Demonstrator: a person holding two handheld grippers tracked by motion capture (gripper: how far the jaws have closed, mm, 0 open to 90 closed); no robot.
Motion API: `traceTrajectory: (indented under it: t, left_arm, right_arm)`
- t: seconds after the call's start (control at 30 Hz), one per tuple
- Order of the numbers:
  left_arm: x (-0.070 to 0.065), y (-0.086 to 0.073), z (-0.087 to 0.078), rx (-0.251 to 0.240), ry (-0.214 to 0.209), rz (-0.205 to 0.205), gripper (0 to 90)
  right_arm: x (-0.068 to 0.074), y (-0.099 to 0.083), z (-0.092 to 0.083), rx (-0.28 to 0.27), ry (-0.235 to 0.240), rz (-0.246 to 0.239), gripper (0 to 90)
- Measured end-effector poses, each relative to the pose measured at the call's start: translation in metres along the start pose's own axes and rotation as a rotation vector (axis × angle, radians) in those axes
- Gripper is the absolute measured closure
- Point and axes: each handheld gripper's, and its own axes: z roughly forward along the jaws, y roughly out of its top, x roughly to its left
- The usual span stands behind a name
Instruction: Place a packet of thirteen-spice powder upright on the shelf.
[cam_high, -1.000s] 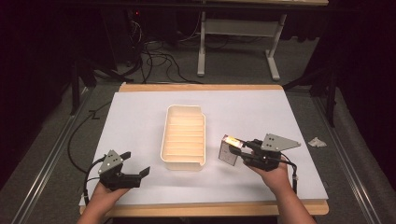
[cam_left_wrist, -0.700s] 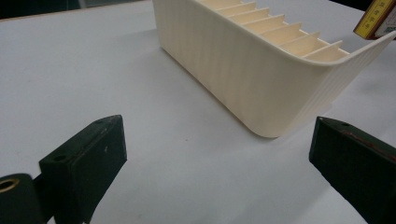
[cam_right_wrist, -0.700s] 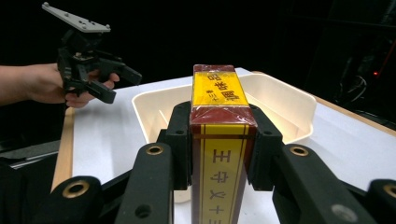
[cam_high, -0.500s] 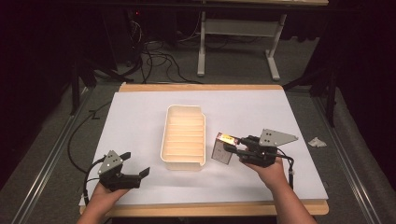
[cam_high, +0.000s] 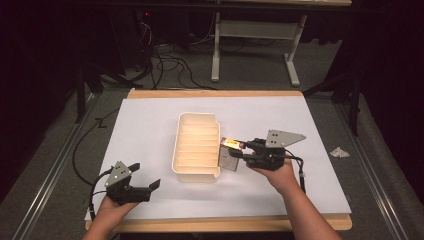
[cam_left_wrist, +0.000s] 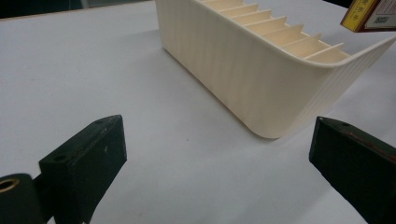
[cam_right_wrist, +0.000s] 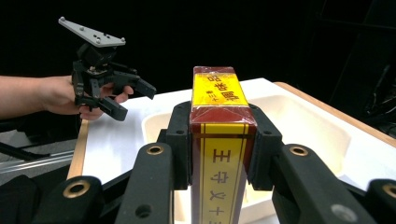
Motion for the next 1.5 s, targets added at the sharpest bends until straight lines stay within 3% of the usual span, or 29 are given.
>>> traceTrajectory:
  t: [0.27,0.67,1.07,1.23,1.5]
  left_arm:
    - [0.000,0.003,-0.003,-0.013,-0.006,-0.009,4.5]
    - [0.000,0.002,-0.003,-0.006,-0.011,-0.002,4.5]
    - [0.001,0.002,-0.003,-0.003,-0.011,0.001,4.5]
    - [0.003,0.002,-0.003,-0.003,-0.004,-0.005,4.5]
    - [0.003,0.004,-0.004,-0.013,0.001,-0.014,4.5]
  right_arm:
    - [0.001,0.016,0.020,0.010,0.036,-0.025,68.8]
    - [0.007,0.025,0.048,0.021,0.091,-0.037,68.8]
    - [0.011,0.027,0.071,0.007,0.140,-0.058,68.8]
    - [0.012,0.025,0.074,-0.019,0.163,-0.070,68.8]
    - [0.011,0.019,0.080,-0.011,0.187,-0.068,68.8]
